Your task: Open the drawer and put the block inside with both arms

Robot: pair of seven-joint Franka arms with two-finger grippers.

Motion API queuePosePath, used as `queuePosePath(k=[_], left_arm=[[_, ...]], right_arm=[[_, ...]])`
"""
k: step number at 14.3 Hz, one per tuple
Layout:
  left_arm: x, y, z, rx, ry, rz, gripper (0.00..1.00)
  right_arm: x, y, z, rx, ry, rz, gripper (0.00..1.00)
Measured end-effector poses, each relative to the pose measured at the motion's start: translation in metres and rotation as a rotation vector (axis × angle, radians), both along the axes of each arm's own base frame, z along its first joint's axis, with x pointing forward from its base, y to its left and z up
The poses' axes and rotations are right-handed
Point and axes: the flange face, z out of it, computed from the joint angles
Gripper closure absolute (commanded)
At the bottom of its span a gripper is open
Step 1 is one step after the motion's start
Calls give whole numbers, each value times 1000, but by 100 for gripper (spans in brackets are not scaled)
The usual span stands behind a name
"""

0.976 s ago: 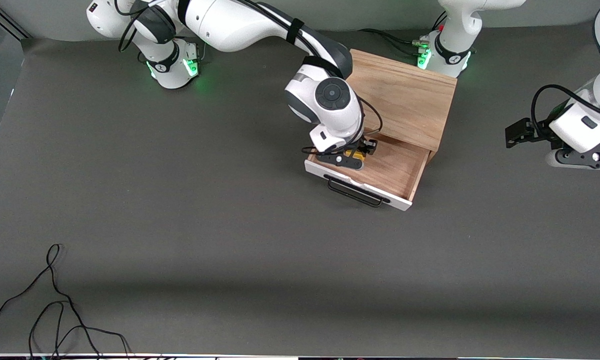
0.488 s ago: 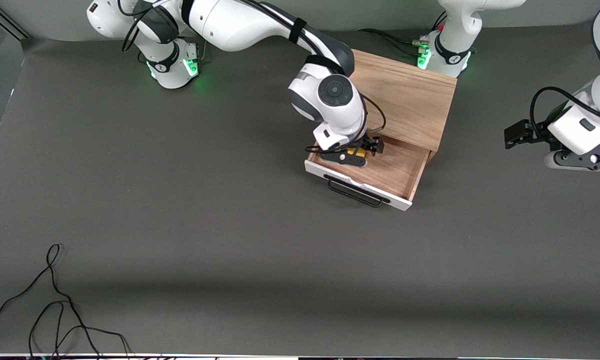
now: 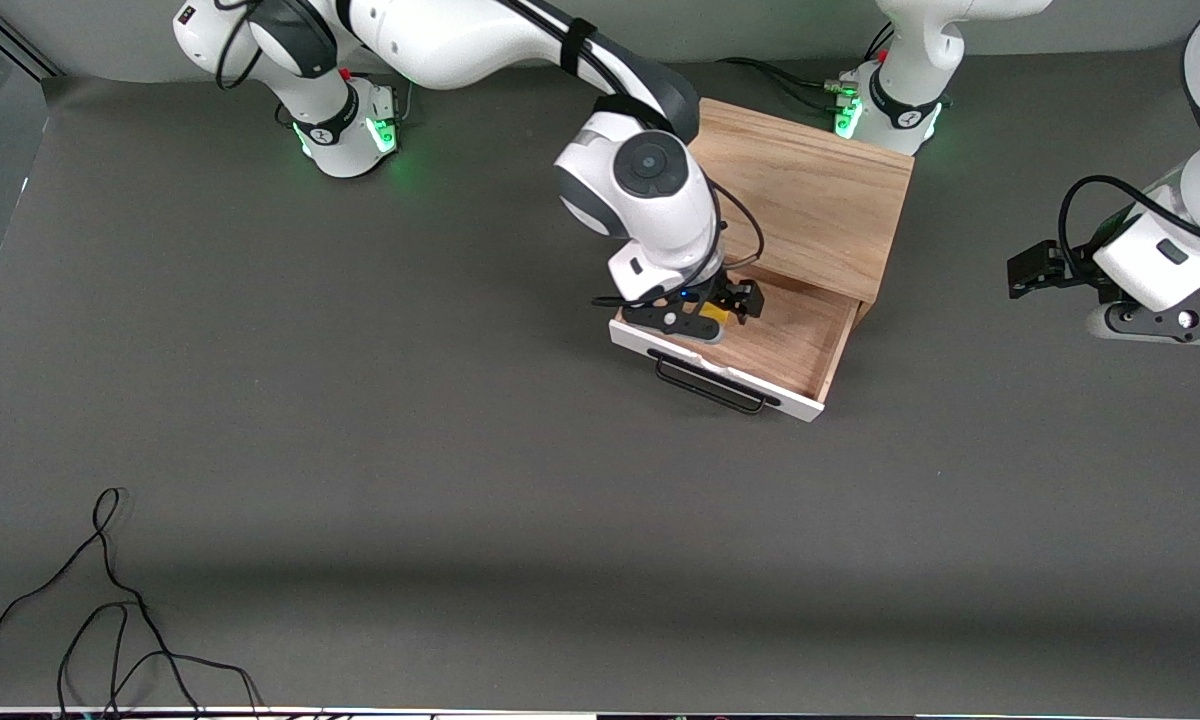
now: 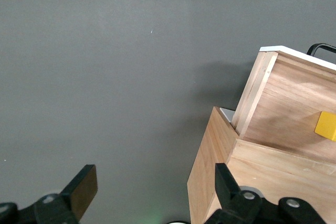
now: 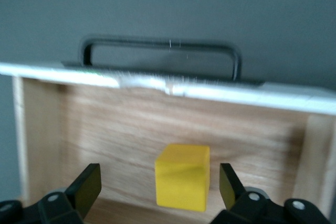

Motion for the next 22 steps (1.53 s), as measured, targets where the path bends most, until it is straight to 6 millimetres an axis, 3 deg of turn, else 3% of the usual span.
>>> queuePosePath(k=[2, 5, 8, 11, 14, 16, 18, 22], left_arm=[[0, 0, 0, 0, 0, 0, 0], [0, -1, 0, 0, 1, -1, 0], [0, -1, -1, 0, 1, -1, 0], [0, 0, -1, 0, 1, -1, 0], [0, 0, -1, 1, 1, 0, 0], [0, 0, -1, 1, 1, 0, 0], [0, 0, -1, 1, 1, 0, 0], [0, 0, -1, 1, 1, 0, 0]], right_arm=[[25, -32, 40, 2, -8, -35, 0], [61, -112, 108, -27, 32, 5, 0], [92, -213, 165, -2, 68, 75, 0], [103, -325, 201, -19, 54, 111, 0], [91, -425, 221, -47, 26, 126, 0], [79, -475, 226, -102, 10, 141, 0], [72, -504, 227, -146, 4, 149, 0], [77, -551, 223, -167, -6, 175, 0]])
